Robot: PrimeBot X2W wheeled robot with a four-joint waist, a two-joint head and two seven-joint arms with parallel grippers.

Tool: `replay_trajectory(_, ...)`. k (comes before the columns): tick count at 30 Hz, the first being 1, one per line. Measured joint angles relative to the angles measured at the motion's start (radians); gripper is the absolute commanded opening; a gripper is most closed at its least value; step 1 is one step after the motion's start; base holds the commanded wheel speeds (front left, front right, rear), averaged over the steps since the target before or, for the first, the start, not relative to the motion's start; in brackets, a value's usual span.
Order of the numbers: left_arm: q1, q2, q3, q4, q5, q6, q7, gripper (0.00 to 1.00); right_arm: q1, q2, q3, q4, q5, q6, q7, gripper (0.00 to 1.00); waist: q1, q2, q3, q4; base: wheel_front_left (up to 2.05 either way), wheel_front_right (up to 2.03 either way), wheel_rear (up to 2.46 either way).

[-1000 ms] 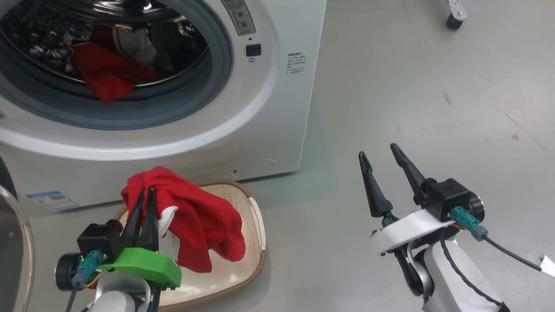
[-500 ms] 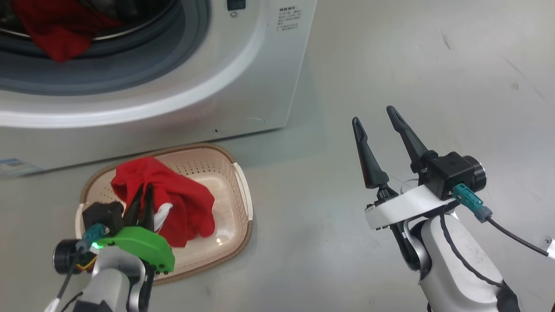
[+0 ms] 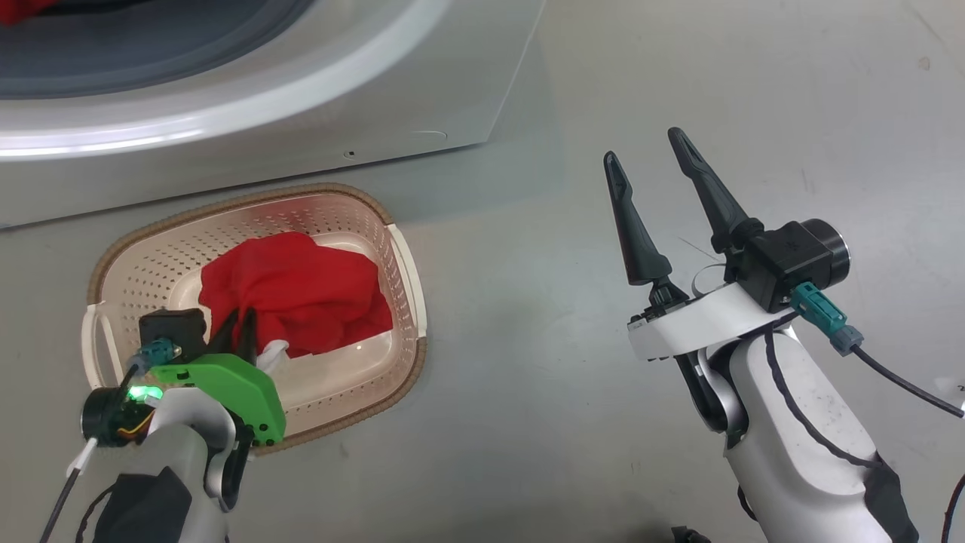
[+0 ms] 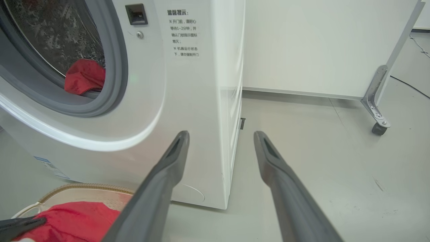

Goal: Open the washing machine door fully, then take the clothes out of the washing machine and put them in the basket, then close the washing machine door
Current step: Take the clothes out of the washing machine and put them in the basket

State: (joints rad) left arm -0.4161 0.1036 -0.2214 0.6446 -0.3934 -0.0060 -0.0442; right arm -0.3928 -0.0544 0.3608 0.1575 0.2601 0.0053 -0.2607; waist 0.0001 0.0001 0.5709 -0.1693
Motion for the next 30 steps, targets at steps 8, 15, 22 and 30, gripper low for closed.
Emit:
replay_trajectory(8,-0.066,-0.021,0.009,0.126,-0.021,-0.021,0.009,0.89,-0.01,0.0,0.005,0.006,0.001,-0.001,0.0,1.0,0.0,0.0,0.023,0.002,0.0,0.0,0.0)
replay_trajectory(15,-0.088,-0.025,0.013,0.198,-0.028,-0.035,-0.019,1.0,-0.01,0.0,0.005,0.024,0.003,-0.008,0.0,1.0,0.0,0.0,0.004,0.004,0.0,0.0,0.0)
replay_trajectory(22,-0.098,-0.026,0.022,0.229,-0.029,-0.054,-0.089,1.0,-0.01,-0.001,0.006,0.043,0.013,-0.008,0.0,1.0,0.0,0.0,-0.038,0.009,0.0,0.0,0.0)
replay_trajectory(30,-0.098,-0.025,0.023,0.235,-0.03,-0.07,-0.174,1.0,-0.005,-0.002,-0.008,0.071,0.019,-0.008,0.0,1.0,0.0,0.0,-0.103,0.022,0.0,0.0,0.0)
